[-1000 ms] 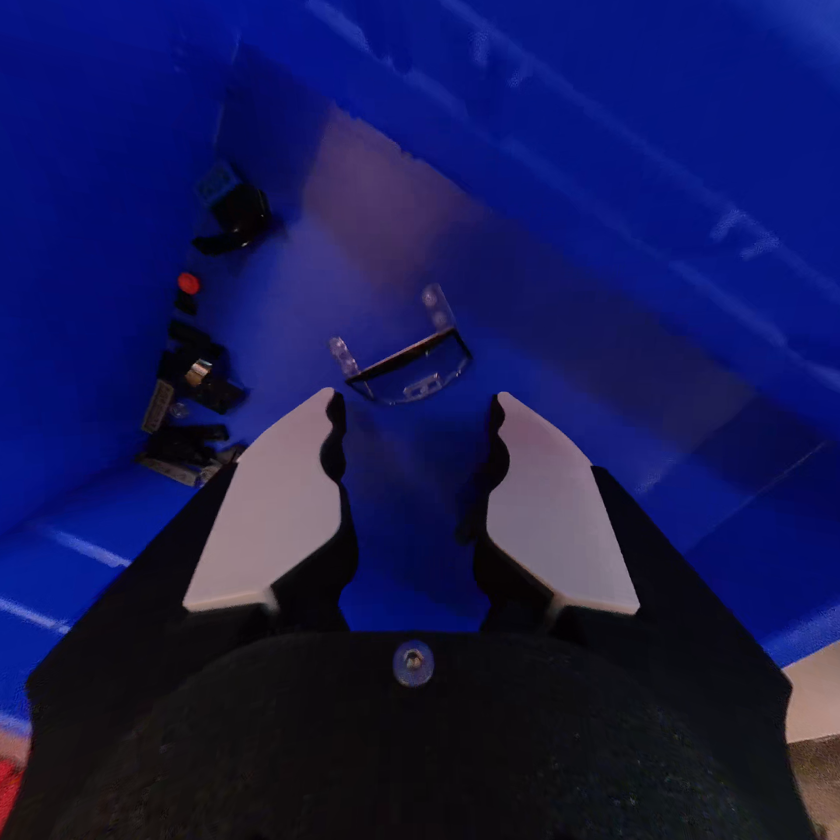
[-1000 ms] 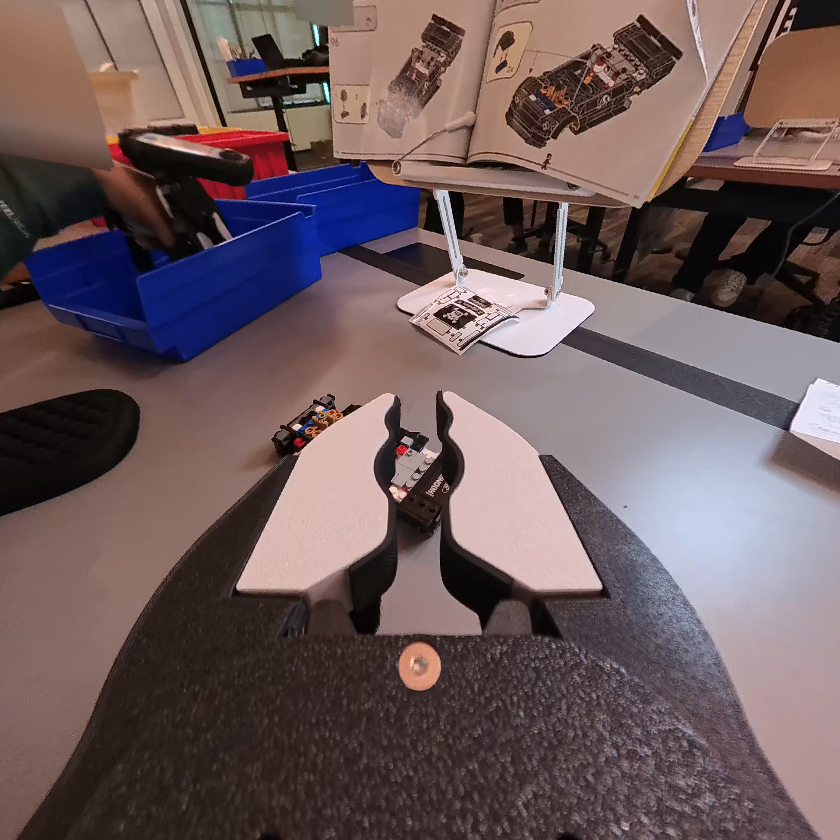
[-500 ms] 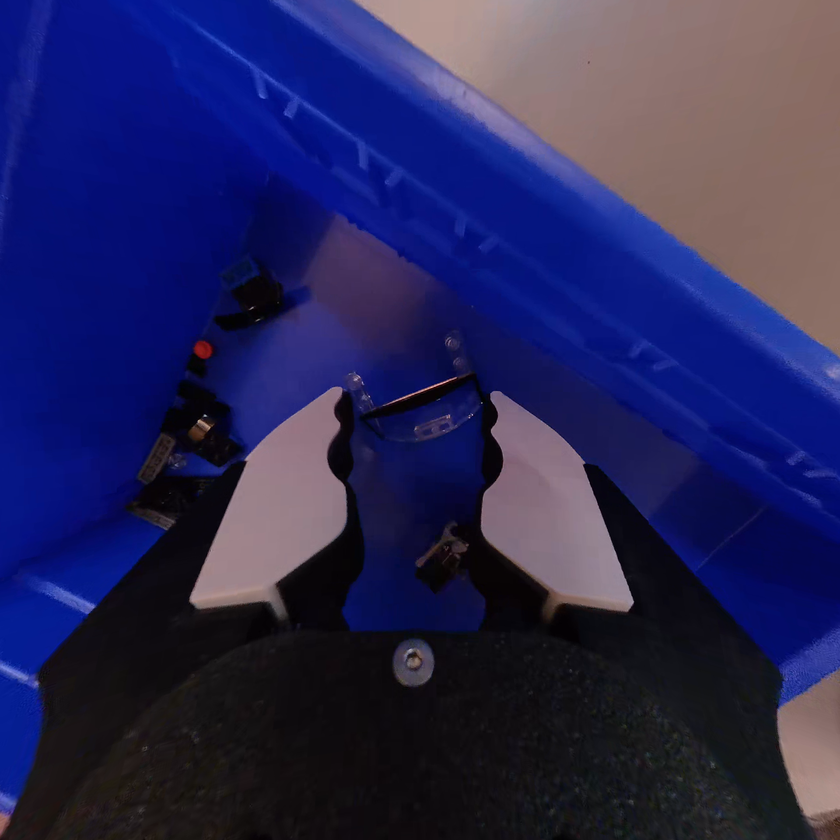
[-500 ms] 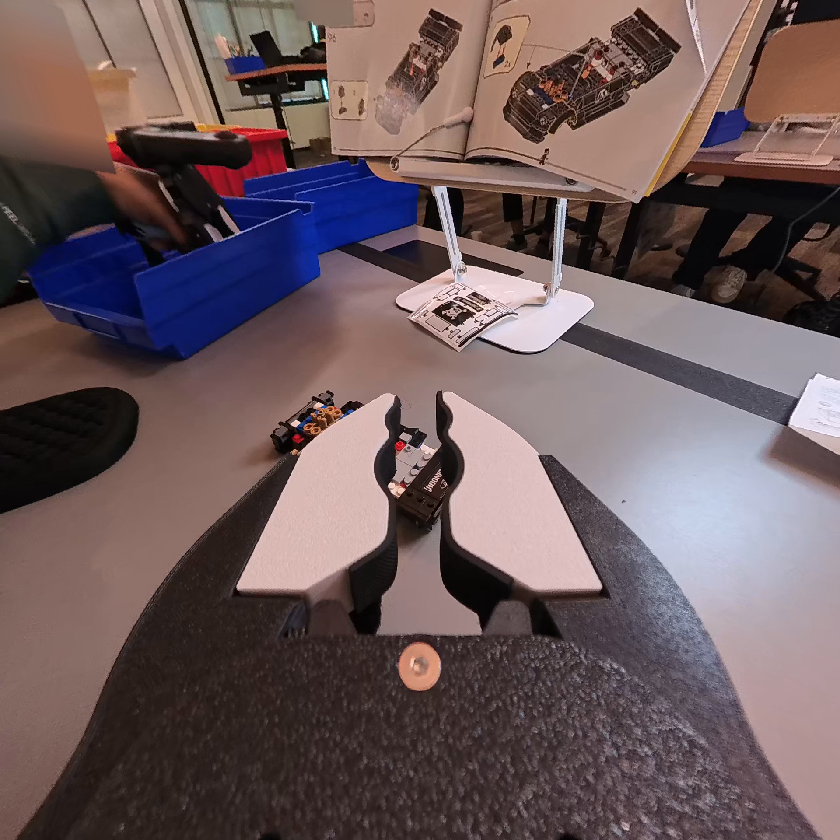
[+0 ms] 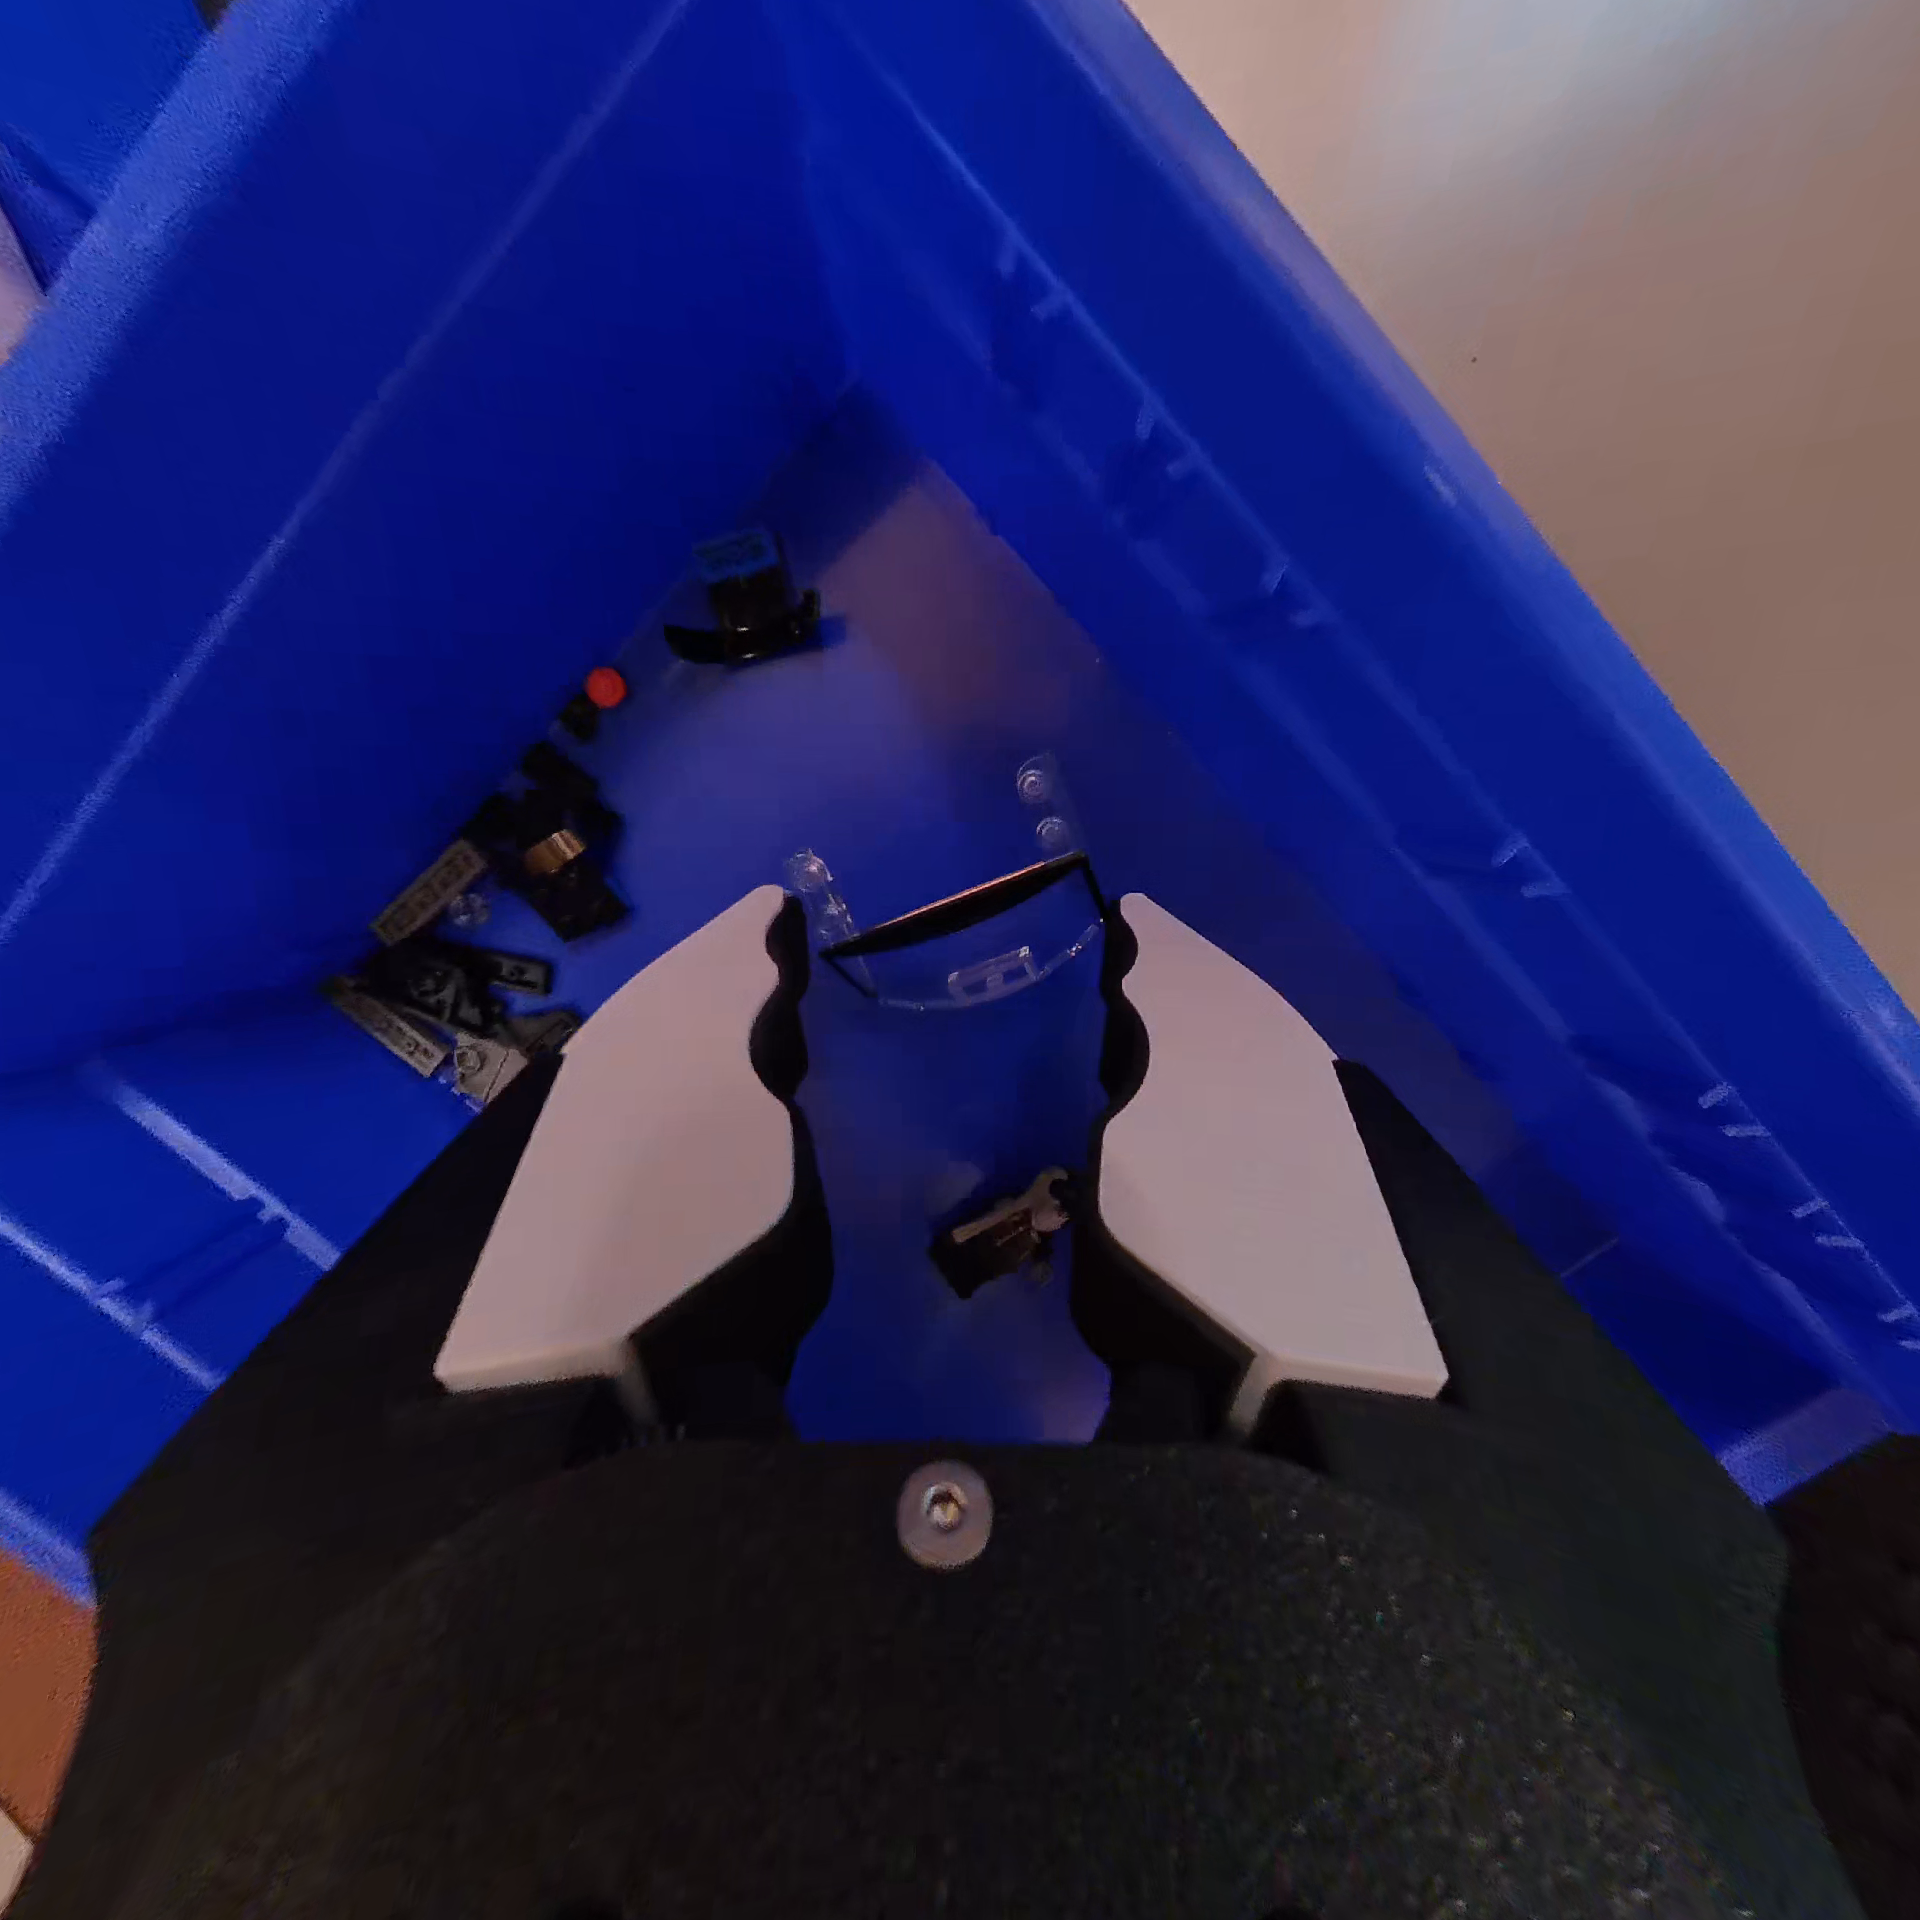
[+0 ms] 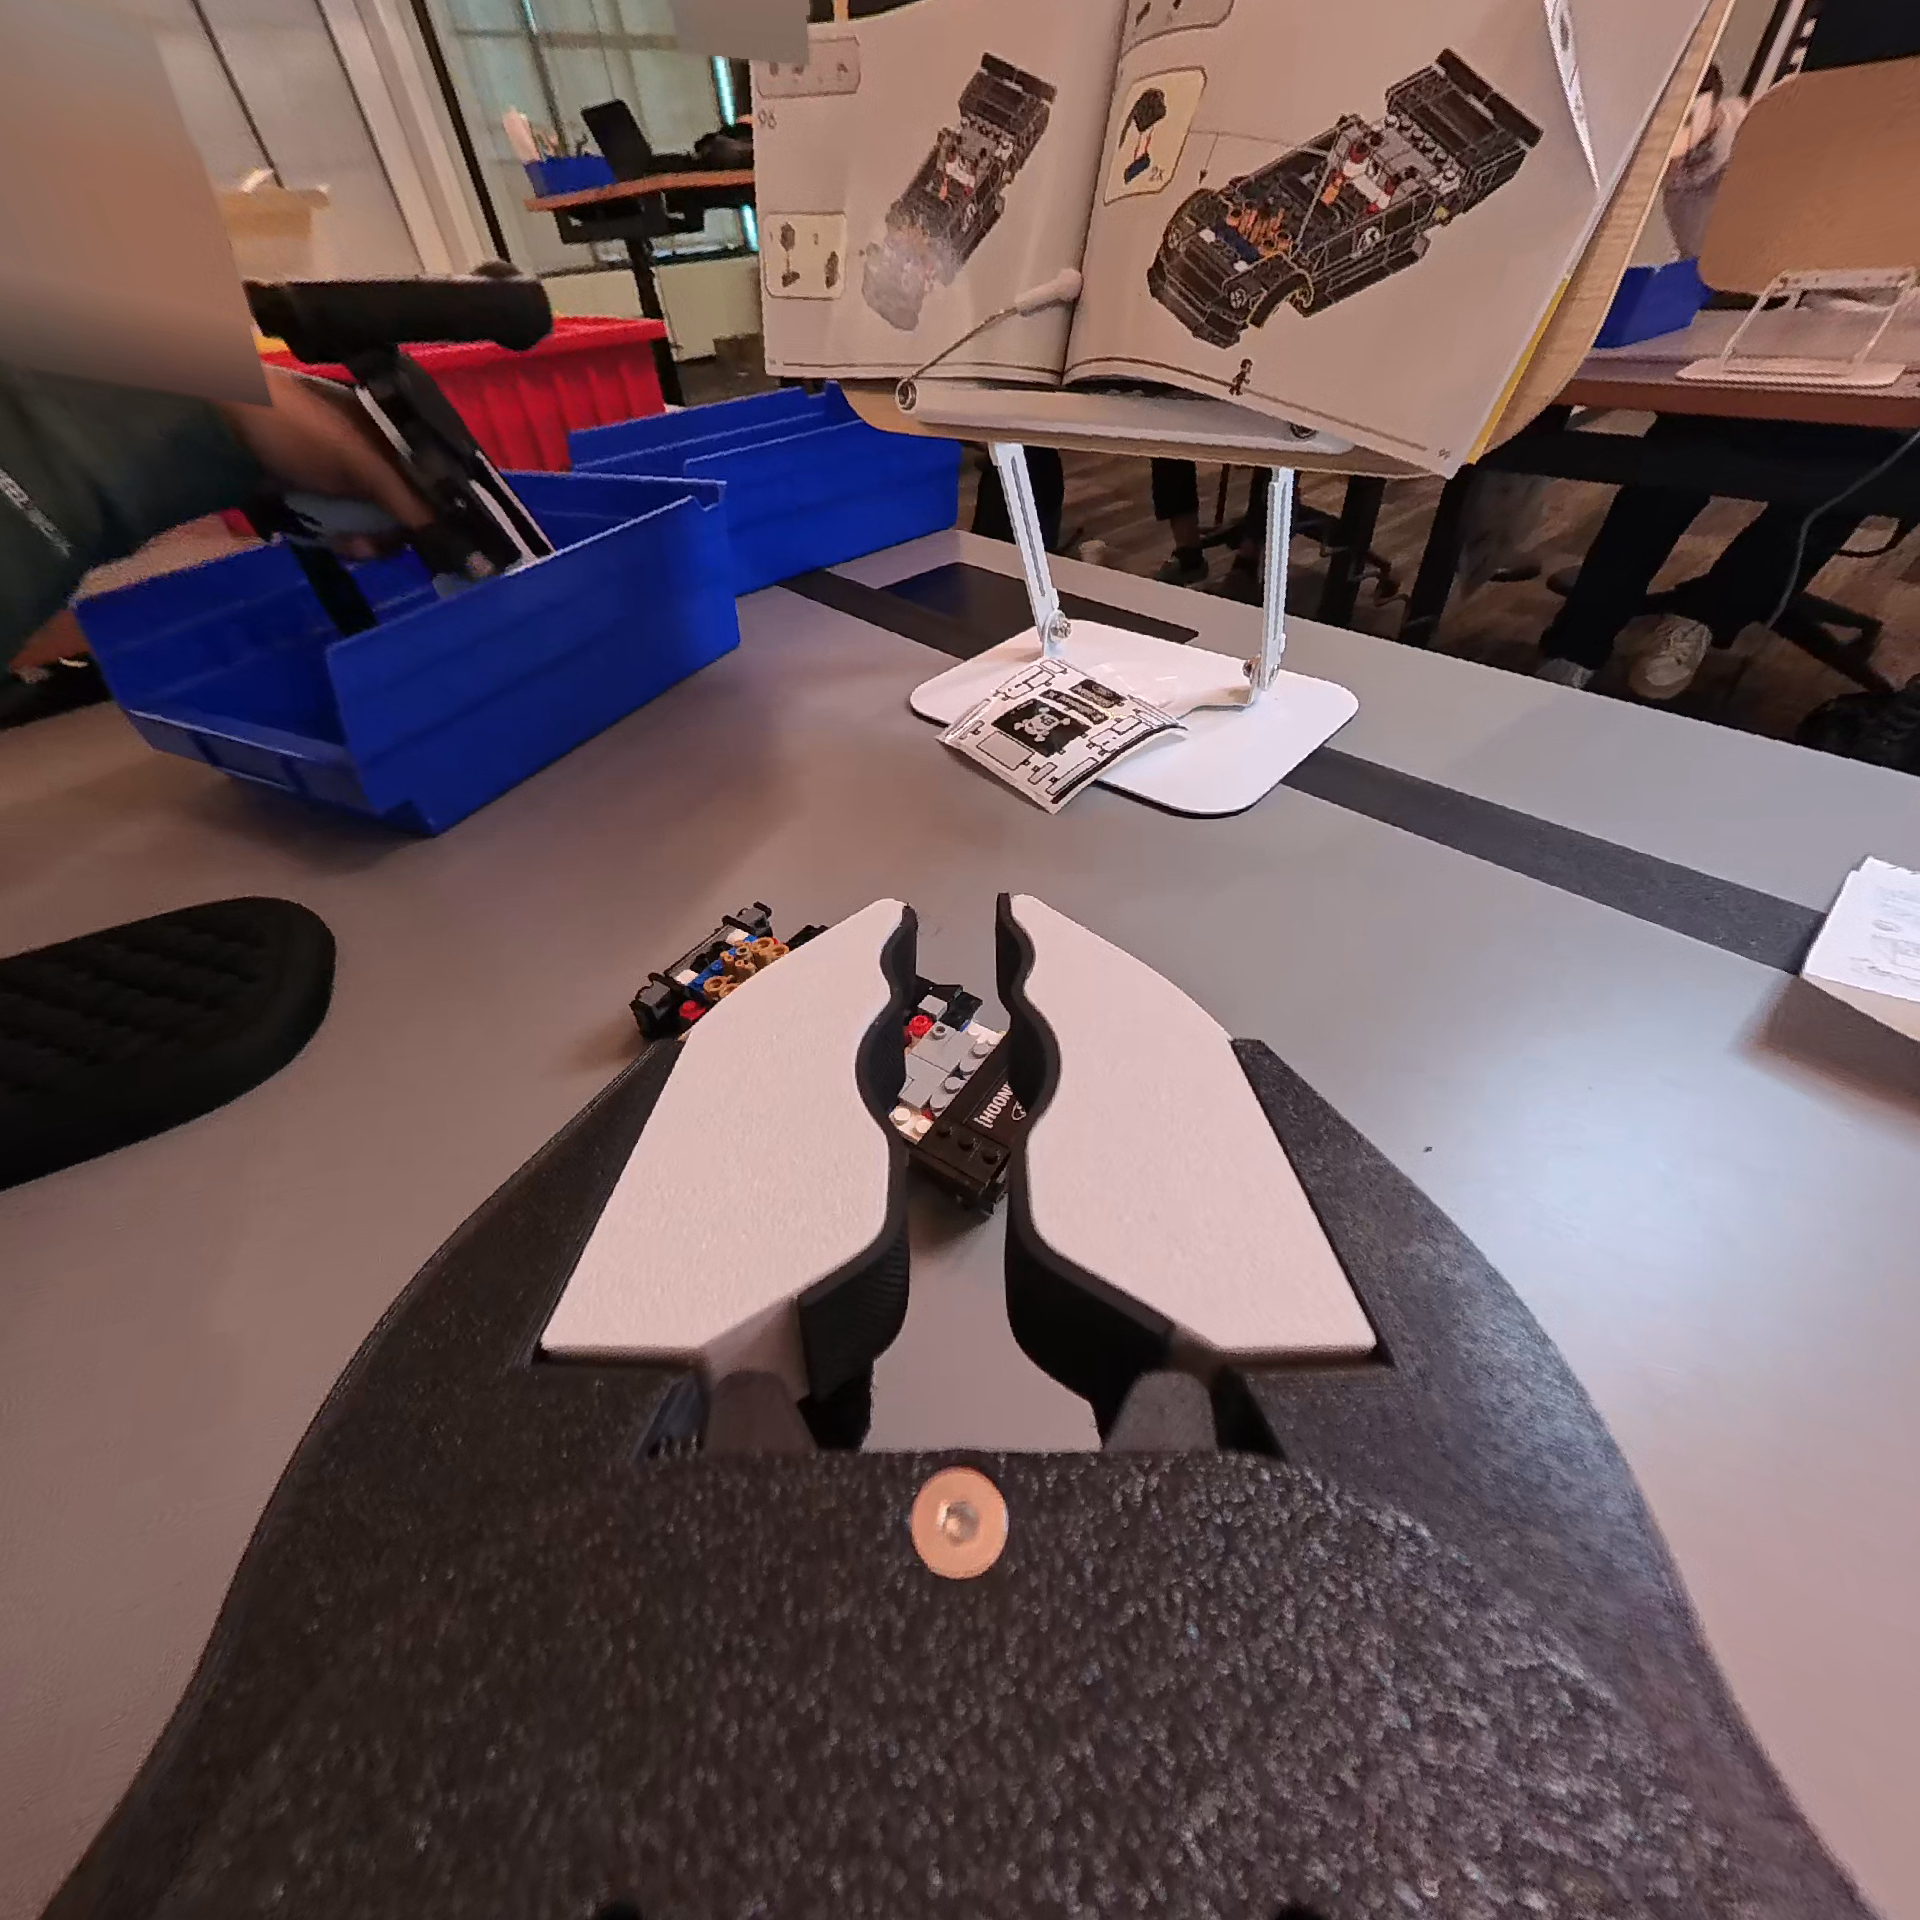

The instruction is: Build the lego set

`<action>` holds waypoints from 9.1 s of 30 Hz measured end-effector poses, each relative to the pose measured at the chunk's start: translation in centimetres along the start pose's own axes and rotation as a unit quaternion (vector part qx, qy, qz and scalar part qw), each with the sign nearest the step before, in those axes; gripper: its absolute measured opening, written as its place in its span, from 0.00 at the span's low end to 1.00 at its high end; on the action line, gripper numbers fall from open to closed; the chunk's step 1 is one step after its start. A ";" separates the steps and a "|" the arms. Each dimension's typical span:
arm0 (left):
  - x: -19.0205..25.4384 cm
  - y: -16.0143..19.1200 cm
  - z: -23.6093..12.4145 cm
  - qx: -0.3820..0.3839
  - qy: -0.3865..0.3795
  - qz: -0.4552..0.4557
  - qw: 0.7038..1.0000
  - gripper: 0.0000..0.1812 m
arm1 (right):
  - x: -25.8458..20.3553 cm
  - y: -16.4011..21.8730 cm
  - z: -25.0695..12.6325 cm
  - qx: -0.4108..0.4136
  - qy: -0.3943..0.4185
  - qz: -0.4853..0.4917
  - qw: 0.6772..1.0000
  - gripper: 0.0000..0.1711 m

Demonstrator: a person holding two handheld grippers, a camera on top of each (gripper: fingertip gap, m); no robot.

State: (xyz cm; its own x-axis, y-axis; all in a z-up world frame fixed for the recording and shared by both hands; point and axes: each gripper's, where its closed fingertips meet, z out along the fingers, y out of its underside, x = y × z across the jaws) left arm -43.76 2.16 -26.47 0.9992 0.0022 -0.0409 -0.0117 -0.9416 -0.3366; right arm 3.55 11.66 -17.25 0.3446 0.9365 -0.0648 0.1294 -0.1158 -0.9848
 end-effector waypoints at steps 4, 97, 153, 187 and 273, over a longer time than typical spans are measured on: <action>-0.2 0.5 0.0 -0.006 -0.008 -0.015 1.000 0.30 | -0.1 0.1 0.0 -0.001 -0.004 0.002 1.000 0.08; 18.9 -13.6 -13.7 0.359 -0.053 0.059 0.930 0.00 | 1.8 -0.7 -1.4 0.038 0.026 0.012 0.999 0.08; 34.5 -8.7 -13.4 0.415 0.003 0.277 0.867 0.13 | -10.0 -7.5 6.2 0.081 -0.139 0.131 0.978 0.14; 18.5 -0.5 -15.2 0.472 -0.003 0.056 0.880 0.19 | 22.1 7.2 10.6 -0.373 -0.118 0.005 0.920 0.09; -3.2 -4.4 -6.9 0.233 -0.089 -0.092 0.964 0.09 | 2.4 2.1 -2.4 -0.007 0.033 0.026 0.999 0.00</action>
State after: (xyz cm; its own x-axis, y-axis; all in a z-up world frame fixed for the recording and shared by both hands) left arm -46.67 4.02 -18.40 0.9639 0.2517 -0.0871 0.1074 -0.6665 -0.7377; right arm 6.85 12.84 -19.08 0.4120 0.9051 -0.1051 0.1229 -0.1695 -0.9778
